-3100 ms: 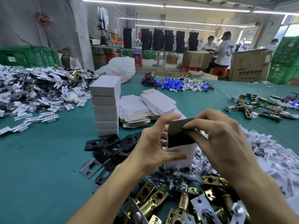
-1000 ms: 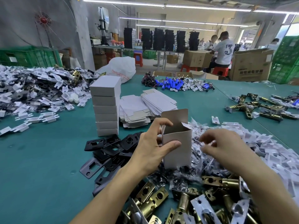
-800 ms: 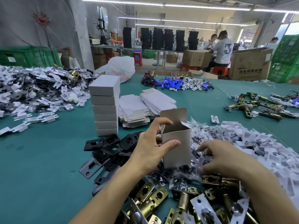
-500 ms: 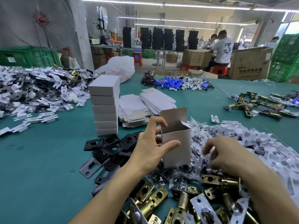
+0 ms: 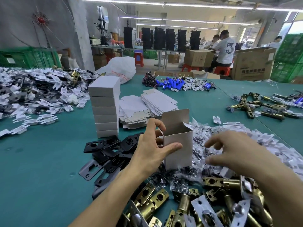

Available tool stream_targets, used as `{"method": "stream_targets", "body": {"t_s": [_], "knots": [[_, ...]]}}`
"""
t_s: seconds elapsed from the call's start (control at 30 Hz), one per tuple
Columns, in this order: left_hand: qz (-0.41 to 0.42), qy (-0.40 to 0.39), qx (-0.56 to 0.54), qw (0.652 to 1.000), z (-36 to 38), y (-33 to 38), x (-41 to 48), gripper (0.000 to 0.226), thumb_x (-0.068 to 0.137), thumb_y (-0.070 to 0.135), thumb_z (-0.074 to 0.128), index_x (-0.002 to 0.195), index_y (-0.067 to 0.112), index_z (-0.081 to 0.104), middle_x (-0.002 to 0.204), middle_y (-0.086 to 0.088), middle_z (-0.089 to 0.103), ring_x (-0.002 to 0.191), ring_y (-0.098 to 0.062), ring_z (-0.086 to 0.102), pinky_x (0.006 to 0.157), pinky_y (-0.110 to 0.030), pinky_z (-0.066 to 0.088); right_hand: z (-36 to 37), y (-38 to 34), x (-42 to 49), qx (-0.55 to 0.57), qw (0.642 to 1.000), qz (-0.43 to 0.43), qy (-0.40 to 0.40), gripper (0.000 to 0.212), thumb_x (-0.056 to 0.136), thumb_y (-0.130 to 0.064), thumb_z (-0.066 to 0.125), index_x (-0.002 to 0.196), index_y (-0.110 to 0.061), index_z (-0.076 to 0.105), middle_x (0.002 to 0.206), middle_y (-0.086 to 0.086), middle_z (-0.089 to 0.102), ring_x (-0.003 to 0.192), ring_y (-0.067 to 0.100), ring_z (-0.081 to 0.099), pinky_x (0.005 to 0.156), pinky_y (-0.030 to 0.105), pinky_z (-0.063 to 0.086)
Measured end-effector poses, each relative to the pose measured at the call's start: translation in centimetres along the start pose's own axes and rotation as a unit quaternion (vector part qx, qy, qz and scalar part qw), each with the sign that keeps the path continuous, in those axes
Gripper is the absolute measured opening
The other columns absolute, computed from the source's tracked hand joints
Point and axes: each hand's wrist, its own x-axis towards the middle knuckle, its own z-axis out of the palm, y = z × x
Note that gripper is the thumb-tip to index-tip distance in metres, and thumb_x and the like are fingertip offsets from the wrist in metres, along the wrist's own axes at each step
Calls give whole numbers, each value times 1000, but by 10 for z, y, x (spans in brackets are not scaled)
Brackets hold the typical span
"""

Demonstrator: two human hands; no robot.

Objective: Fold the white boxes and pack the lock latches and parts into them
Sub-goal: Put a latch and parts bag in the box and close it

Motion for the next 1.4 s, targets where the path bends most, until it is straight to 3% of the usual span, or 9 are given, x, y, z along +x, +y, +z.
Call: {"method": "stream_targets", "body": {"t_s": [0.1,0.23,0.4,0.5,0.63,0.8,1.0,1.17,1.4], "knots": [[11,2,11,1000,0,-3,0,51,74,37,86,95,42,40,70,14,64,62,-8,61,62,-29,56,16,1,5,-35,994,47,-91,41,69,-33,87,100,-43,63,96,-12,57,91,11,61,90,39,54],[33,29,39,998,1,-5,0,53,75,32,87,95,45,40,67,18,59,55,1,53,56,-16,47,23,5,13,-19,996,38,-72,20,73,-25,85,73,-35,67,83,-12,68,77,8,66,82,37,57],[58,57,58,995,0,-4,0,54,71,36,89,102,43,45,77,13,50,63,6,58,57,-12,47,6,7,12,24,994,-22,103,27,89,-20,70,69,-36,63,79,-12,70,70,2,63,75,33,55],[61,54,43,996,0,-3,0,56,67,37,90,106,39,49,78,10,55,62,1,59,59,-17,50,-10,-3,-2,151,945,-116,265,19,90,-23,64,77,-37,62,77,-18,66,73,-3,62,64,19,44],[71,35,49,996,-1,0,-2,60,65,35,92,105,43,48,67,21,56,55,1,54,57,-13,47,-13,-29,-16,234,898,-226,297,9,84,-27,61,89,-31,67,80,-22,66,79,-5,63,65,13,50],[72,7,3,997,0,2,-2,62,66,25,92,108,37,47,96,5,76,81,-12,75,71,-25,61,20,-47,-5,102,896,-249,354,8,88,-15,70,95,-17,73,78,-5,70,66,15,56,59,40,52],[76,5,6,997,1,3,-2,60,69,19,92,107,36,48,93,-4,75,74,-23,75,69,-38,63,23,-40,1,122,921,-253,269,14,91,-30,68,103,-32,60,83,-8,71,54,-2,49,55,36,49],[74,10,-1,997,2,1,-2,57,70,18,91,104,34,48,88,7,74,69,-14,73,65,-29,61,20,-42,-2,42,950,-238,196,33,90,-52,45,103,-36,71,91,-16,65,86,5,49,69,15,36],[86,-5,-17,996,3,1,-3,51,77,18,87,106,30,47,83,7,71,61,-10,65,57,-30,57,16,-43,-9,-103,969,-175,143,62,80,-71,24,114,-40,65,104,-13,36,98,13,33,88,32,36]]}}
